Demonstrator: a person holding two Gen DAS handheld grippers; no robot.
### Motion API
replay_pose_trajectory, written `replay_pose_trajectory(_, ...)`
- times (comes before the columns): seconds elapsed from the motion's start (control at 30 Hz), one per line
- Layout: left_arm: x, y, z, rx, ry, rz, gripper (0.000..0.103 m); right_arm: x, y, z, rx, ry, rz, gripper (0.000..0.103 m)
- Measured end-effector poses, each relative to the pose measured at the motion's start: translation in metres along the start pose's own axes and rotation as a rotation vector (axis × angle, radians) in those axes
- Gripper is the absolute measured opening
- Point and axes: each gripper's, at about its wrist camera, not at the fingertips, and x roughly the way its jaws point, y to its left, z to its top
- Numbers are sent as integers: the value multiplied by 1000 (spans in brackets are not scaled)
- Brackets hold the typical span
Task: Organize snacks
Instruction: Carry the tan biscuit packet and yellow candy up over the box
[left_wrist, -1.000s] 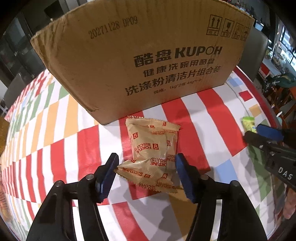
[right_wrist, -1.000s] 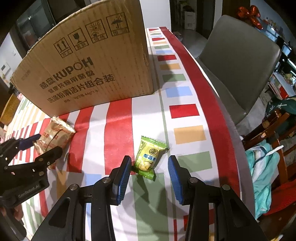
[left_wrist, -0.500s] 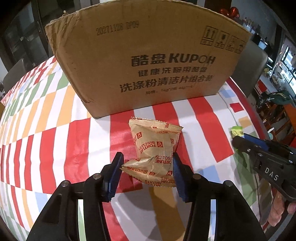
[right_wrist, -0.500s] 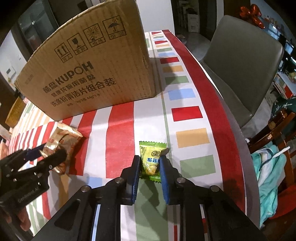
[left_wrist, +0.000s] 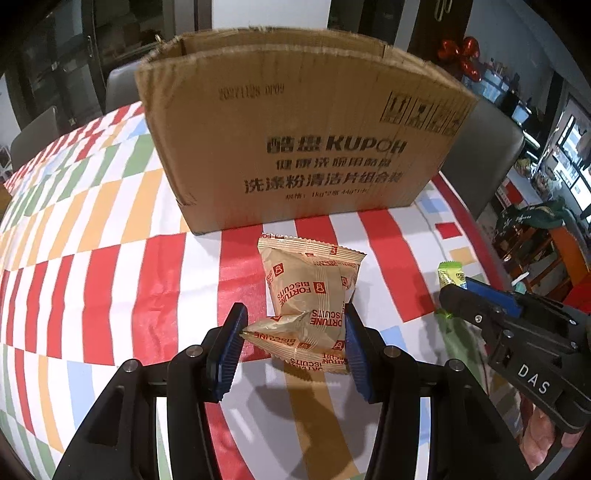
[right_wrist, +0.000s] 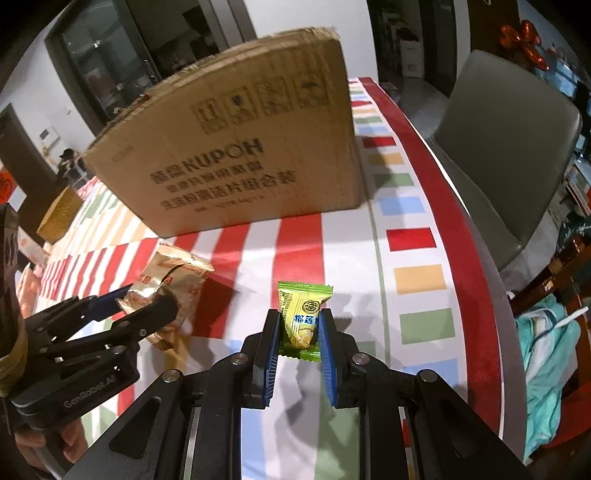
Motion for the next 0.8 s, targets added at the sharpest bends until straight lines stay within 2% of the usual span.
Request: replay_pose_trajectory(0.8,-107,-15,14,-12,-260,30,50,-105,31,23,-101,-243,54,22)
